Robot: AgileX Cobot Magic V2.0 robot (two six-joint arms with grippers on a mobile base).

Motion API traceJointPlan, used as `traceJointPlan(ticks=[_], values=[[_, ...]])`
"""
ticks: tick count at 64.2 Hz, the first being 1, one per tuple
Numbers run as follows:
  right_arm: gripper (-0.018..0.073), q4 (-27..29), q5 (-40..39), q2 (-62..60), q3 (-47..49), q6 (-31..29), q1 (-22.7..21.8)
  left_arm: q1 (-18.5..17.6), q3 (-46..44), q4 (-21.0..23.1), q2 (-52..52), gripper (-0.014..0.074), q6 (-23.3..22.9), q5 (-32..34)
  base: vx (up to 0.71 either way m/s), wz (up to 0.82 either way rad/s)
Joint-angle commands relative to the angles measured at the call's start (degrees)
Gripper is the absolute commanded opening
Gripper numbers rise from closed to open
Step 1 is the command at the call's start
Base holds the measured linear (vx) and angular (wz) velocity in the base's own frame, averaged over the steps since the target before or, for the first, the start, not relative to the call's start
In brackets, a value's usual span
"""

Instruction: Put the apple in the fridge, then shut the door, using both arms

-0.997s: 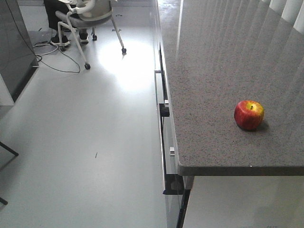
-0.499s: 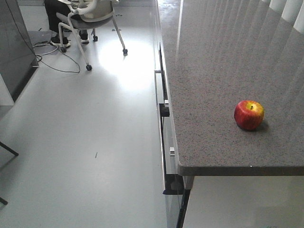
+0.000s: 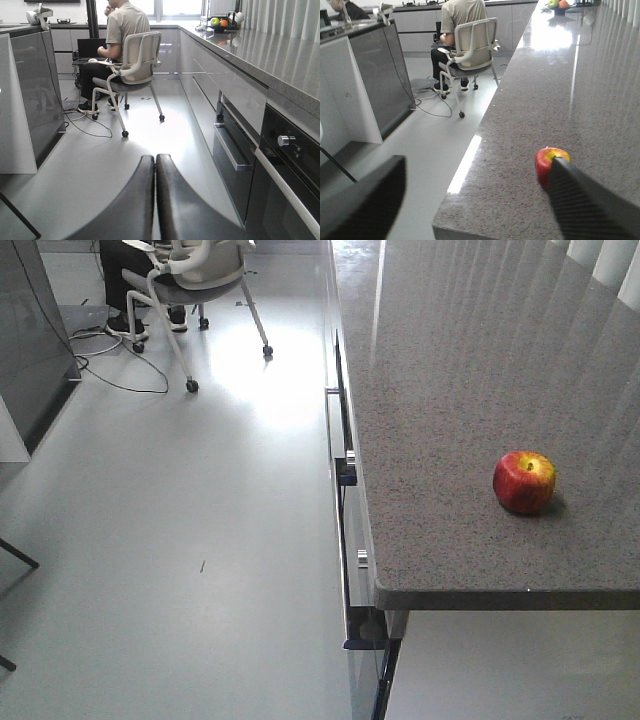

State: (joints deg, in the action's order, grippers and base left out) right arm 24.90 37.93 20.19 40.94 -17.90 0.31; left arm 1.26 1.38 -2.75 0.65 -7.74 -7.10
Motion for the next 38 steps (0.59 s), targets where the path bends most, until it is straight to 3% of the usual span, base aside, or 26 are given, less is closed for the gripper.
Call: traceJointPlan(ticks=[1,16,38], values=[[0.0710,1.7,-4.0,1.2,1.5,-3.3,-0.3,0.0,-1.0,0.0,0.9,-0.0006,-0.5,4.3,0.00,0.00],[0.0689,-0.6,-6.7,3.5,2.6,-3.3,-0.3,0.0,-1.0,0.0,0.9,-0.0006,-0.5,4.3,0.00,0.00],[0.0678,-2.4,-11.3,23.0,12.9,-3.1,-0.4,0.0,-1.0,0.0,0.9,-0.0006,-0.5,4.3,0.00,0.00]])
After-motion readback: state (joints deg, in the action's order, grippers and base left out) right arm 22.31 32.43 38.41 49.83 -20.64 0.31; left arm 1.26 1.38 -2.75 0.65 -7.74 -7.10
